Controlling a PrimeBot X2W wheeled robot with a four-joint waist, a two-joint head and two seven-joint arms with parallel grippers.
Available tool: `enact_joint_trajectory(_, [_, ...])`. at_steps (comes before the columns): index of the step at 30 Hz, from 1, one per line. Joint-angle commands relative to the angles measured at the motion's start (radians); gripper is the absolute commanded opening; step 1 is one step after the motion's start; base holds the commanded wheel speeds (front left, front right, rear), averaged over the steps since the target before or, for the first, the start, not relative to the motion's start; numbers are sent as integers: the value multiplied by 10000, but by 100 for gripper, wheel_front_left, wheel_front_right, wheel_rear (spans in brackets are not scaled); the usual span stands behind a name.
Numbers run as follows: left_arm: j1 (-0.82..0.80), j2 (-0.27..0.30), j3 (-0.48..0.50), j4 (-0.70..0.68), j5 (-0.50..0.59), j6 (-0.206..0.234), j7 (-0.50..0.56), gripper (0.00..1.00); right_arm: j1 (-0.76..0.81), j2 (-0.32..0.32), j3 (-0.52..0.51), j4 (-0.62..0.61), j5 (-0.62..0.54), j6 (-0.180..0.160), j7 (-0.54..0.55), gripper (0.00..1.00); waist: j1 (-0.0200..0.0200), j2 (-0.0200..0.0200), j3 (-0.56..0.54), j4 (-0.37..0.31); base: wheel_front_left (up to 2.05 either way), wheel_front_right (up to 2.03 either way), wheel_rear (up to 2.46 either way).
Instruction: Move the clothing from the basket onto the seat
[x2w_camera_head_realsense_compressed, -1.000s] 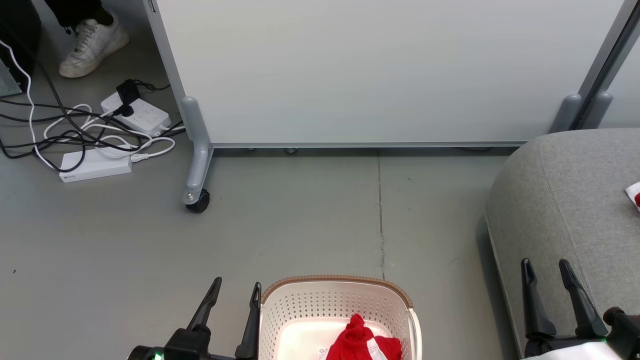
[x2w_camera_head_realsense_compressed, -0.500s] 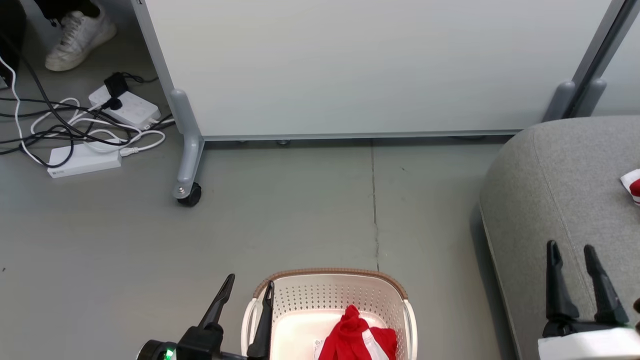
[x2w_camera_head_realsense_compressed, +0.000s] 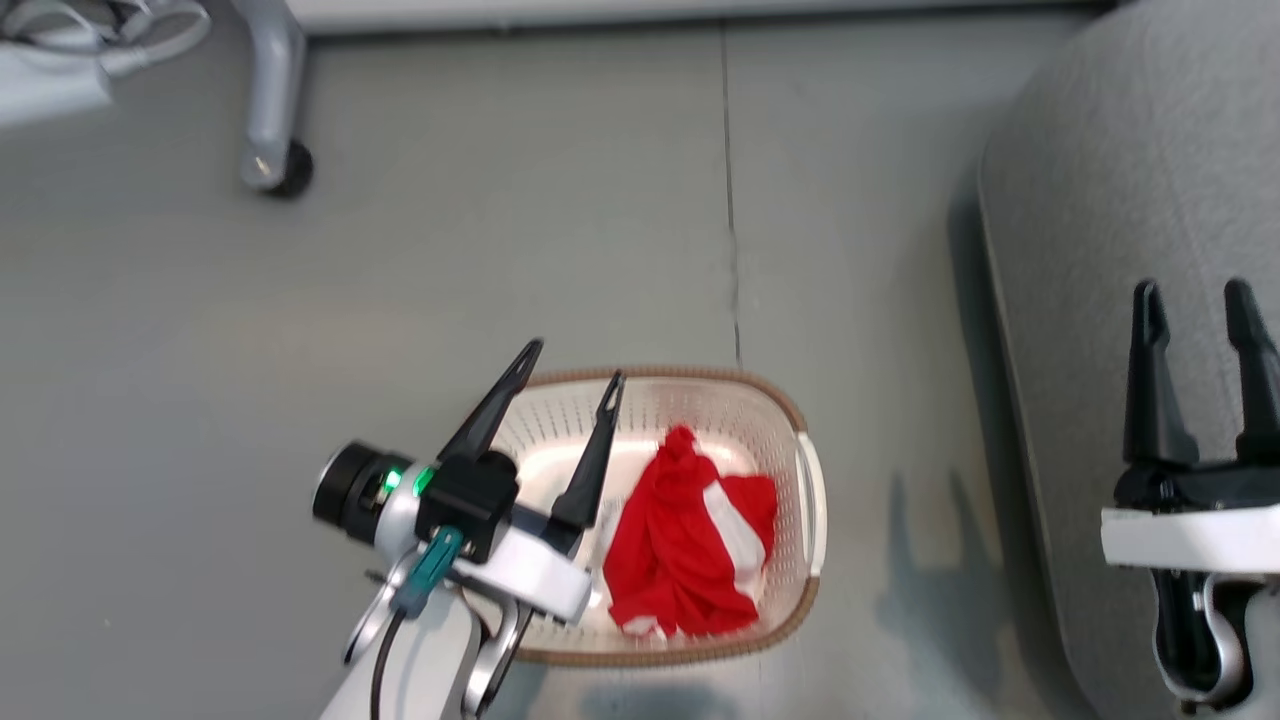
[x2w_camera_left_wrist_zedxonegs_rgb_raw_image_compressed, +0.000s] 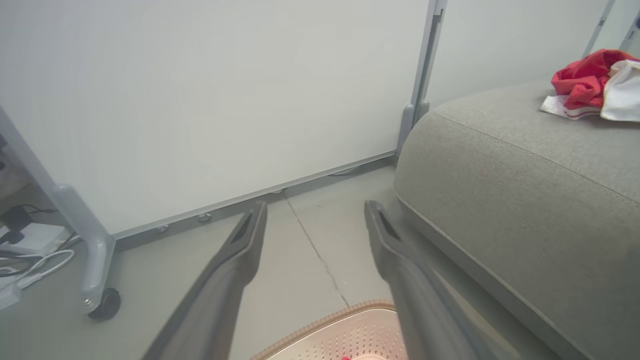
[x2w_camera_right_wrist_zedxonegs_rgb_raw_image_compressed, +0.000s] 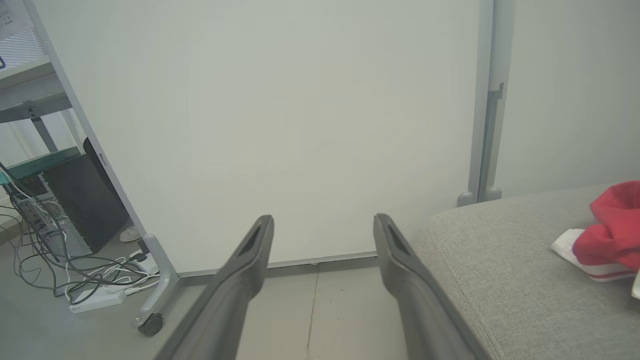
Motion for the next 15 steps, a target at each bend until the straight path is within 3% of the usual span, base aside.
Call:
enact_joint_trajectory(1, [-593, 43, -100, 242, 137, -135, 5, 100, -386, -28, -26, -112, 60, 23, -44, 100, 0, 0, 2107, -513, 0, 0, 0])
enact_joint_trajectory(9, [-2527, 100, -1139, 2462, 1062, -1071, 5, 100, -1202, 227, 138, -316, 144, 23, -44, 100, 0, 0, 3788, -1353, 0, 0, 0])
enact_joint_trajectory(15, [-3817, 367, -1728, 4622, 1693, -1058, 5, 100, -1551, 397, 535, -529, 187, 23, -46, 100, 0, 0, 4770, -2009, 0, 0, 0])
